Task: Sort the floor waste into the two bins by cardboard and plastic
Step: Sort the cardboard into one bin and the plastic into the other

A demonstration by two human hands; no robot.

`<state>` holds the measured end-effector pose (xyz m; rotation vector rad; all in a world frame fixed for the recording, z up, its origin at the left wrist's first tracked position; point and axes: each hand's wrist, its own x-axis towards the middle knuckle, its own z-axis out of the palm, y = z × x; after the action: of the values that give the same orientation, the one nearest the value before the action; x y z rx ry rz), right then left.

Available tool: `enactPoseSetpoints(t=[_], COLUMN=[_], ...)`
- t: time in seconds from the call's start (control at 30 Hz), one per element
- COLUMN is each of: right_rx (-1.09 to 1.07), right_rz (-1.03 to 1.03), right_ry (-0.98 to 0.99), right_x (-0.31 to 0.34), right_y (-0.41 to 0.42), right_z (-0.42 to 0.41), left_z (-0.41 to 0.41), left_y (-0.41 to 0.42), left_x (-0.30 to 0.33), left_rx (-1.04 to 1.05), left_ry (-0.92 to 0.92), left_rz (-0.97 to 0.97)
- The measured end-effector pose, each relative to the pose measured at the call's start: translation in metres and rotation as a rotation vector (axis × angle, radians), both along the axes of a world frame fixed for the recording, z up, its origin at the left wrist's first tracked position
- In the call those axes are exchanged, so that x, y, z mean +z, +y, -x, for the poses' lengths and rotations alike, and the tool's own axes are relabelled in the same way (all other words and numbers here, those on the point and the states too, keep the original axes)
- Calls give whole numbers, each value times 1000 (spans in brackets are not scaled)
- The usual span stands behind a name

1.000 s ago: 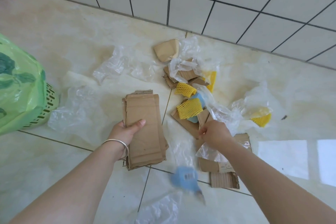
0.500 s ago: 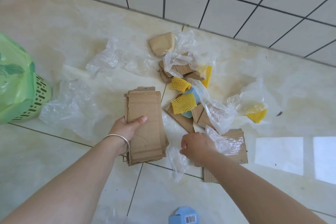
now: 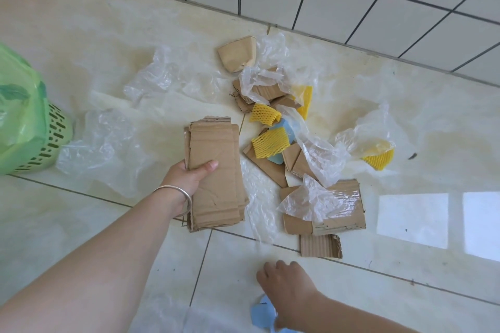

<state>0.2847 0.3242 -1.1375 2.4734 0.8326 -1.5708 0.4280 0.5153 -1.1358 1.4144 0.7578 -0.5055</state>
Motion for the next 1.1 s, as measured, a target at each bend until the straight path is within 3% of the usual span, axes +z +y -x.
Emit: enactPoseSetpoints(t=[0.17, 0.63, 0.8, 0.93, 1.1], right_rx=[63, -202, -181, -171, -572], right_rz=[-41, -74, -96, -127, -268], right_ry=[-67, -470, -471, -275, -138], right_x=[-17, -32, -30, -21, 1], right_y=[-3, -1, -3, -6, -9], right_z=[7, -30, -36, -38, -58], left_z=[0, 1, 1, 1, 0], left_y=[-2, 0, 0, -1, 1], left_x=[6, 11, 11, 12, 13], left_rx=[2, -7, -27, -29, -26], left_ry=[-9, -30, -28, -33, -46], left_rz=[19, 14, -2, -1, 1])
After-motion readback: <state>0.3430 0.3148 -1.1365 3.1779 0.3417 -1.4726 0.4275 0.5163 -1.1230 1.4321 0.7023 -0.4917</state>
